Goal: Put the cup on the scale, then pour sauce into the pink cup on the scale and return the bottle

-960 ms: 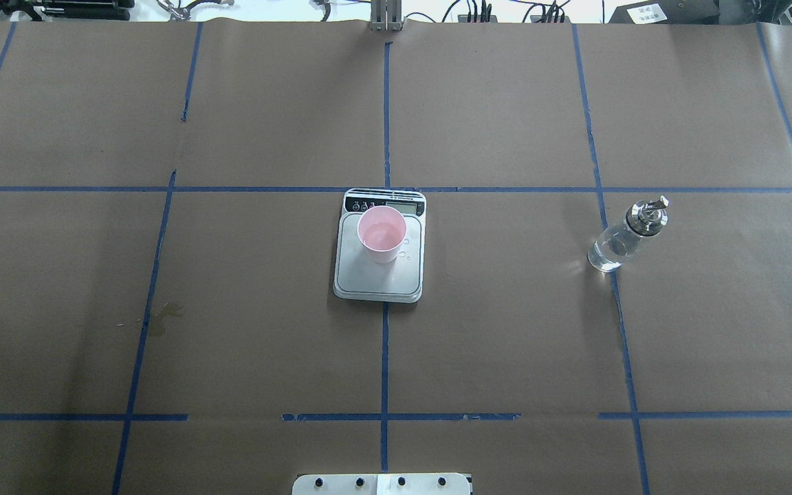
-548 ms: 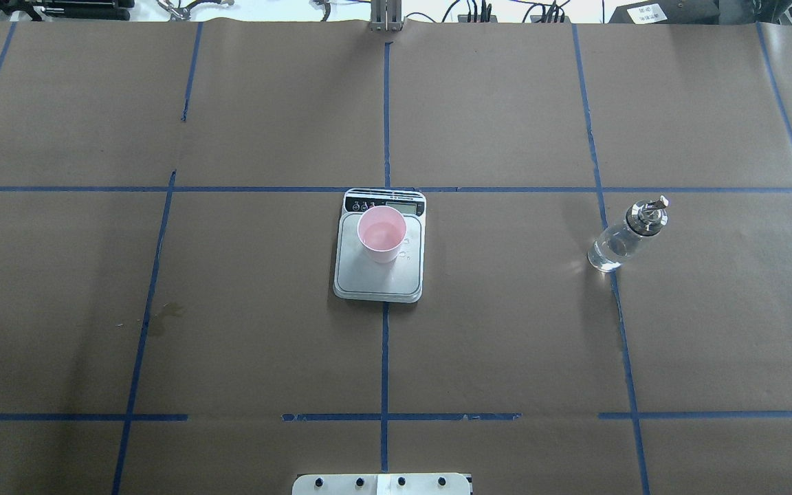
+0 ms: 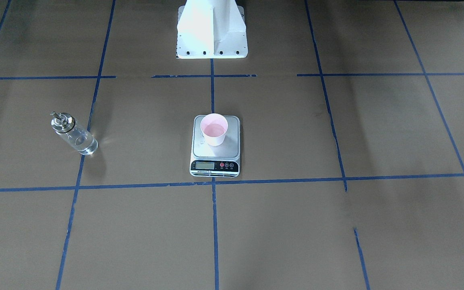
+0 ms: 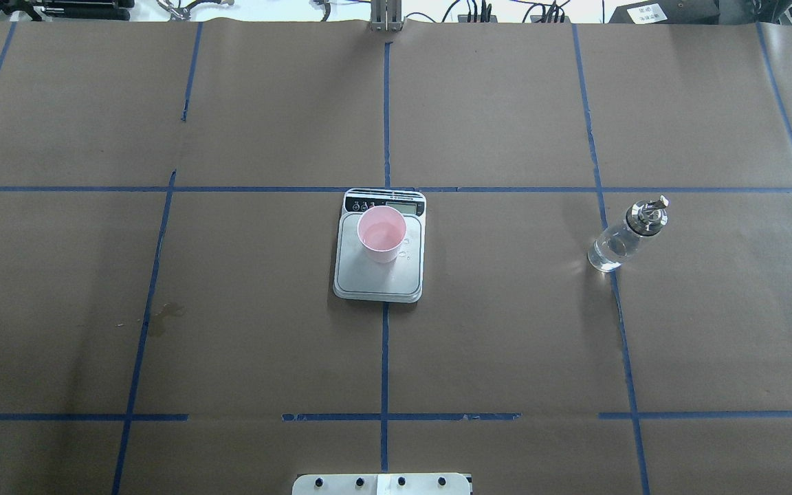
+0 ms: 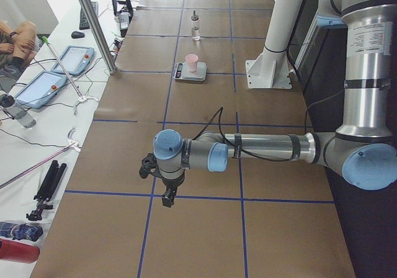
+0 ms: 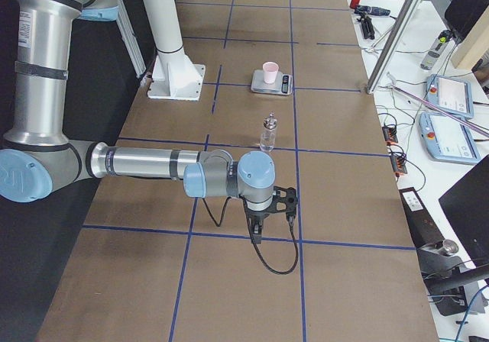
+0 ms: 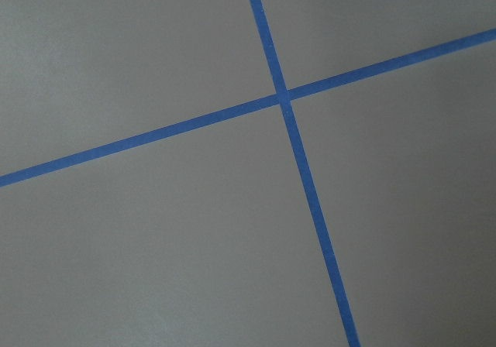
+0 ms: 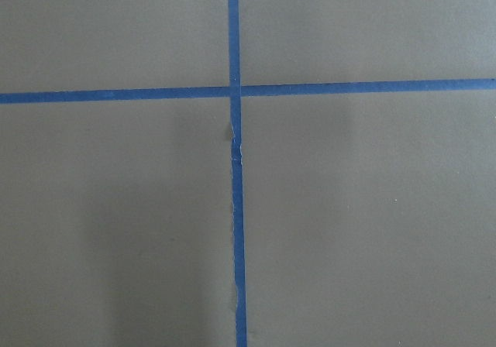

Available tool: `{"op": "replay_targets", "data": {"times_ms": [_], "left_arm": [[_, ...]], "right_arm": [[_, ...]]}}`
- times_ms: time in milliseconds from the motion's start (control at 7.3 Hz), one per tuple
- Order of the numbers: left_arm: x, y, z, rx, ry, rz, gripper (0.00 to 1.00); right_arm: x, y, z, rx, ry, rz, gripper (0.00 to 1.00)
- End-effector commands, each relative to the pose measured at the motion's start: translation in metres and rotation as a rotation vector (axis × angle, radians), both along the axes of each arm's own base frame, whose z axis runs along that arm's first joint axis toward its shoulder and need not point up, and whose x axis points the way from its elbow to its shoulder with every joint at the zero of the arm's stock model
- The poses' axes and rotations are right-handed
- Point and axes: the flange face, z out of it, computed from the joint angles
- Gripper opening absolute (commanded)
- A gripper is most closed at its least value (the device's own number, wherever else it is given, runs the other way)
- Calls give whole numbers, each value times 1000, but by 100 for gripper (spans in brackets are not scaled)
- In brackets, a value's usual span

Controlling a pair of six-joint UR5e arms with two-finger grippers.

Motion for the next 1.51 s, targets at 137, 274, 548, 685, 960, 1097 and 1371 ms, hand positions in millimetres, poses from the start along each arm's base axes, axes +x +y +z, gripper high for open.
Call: {"op": "replay_targets", "data": {"times_ms": [137,274,548,685,960,1097,1371], "left_arm": [[-2,-5,-14,-33,41,-67,100],[-3,-9,-27,-37,45,-99,100],[-8,-4,-19,-54,45,-112,100],[-19,0,-15,-61,45,-136,100],[-50,0,-26,-40,47,-205,100],[-50,-2,-27,-36,47,-205,100],[-50,-3,-29,-33,47,-205,100]], "right_arm": [[-1,-11,-1,15,-4,14,100],[-1,-16,-5,16,-7,25,100],[-1,-17,-6,15,-8,28,100],[-1,-17,-6,15,-8,28,100],[-1,-25,-12,26,-6,29,100],[-1,-26,-13,28,-6,29,100],[-1,-26,-12,28,-8,29,100]]}}
